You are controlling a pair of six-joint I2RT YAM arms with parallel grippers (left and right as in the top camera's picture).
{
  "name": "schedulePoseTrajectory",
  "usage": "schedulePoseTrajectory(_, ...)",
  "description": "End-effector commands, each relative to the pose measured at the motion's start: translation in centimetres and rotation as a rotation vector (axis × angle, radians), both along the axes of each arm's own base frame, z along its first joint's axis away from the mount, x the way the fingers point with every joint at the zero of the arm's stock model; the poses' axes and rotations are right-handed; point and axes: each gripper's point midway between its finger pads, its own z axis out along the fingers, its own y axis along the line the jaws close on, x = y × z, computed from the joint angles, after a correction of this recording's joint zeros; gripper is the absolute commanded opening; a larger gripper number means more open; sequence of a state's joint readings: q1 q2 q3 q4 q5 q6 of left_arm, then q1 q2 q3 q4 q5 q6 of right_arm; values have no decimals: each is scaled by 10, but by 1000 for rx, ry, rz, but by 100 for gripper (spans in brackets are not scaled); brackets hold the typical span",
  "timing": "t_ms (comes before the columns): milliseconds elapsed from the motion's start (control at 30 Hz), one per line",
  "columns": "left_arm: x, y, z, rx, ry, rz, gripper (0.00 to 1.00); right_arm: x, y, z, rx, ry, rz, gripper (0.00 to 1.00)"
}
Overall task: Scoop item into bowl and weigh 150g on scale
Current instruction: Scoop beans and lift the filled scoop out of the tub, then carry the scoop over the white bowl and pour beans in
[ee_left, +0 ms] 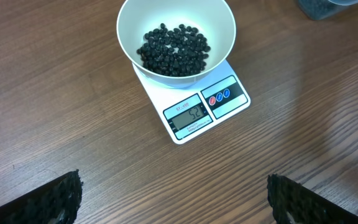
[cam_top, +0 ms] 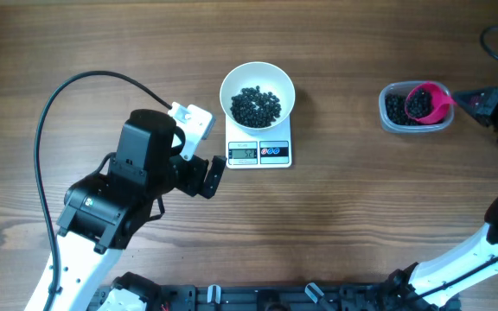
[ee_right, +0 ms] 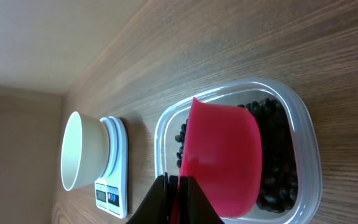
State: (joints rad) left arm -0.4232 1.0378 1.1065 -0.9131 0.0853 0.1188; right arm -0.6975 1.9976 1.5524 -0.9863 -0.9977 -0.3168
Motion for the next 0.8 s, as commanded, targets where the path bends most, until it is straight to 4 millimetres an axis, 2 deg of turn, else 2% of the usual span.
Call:
schedulePoseTrajectory(0,1,-2,7,-14,-17,-12,100,3,8,8,80,-87,34,4)
schedulePoseTrajectory(100,1,-2,7,-14,-17,-12,100,3,11,13,111,-103,37,4)
schedulePoseTrajectory(233,1,-2,7,-14,-17,-12,100,6,19,31,201,-173,51,4)
schedulePoseTrajectory(333,1,-2,7,-14,-17,-11,100,11,41,38,227,-176,97,4)
schedulePoseTrajectory(400,1,-2,7,-14,-17,-12,100,18,67,47,219,-187,161,4)
schedulePoseTrajectory(533,1,-2,7,-14,-17,-12,100,42,121,77,207,-234,260,4)
schedulePoseTrajectory(667,1,-2,7,-14,-17,-11,100,65,191,121,229,-341,389,4)
schedulePoseTrajectory(767,1,-2,7,-14,-17,-12,100,69,238,149,274,-432,510,4)
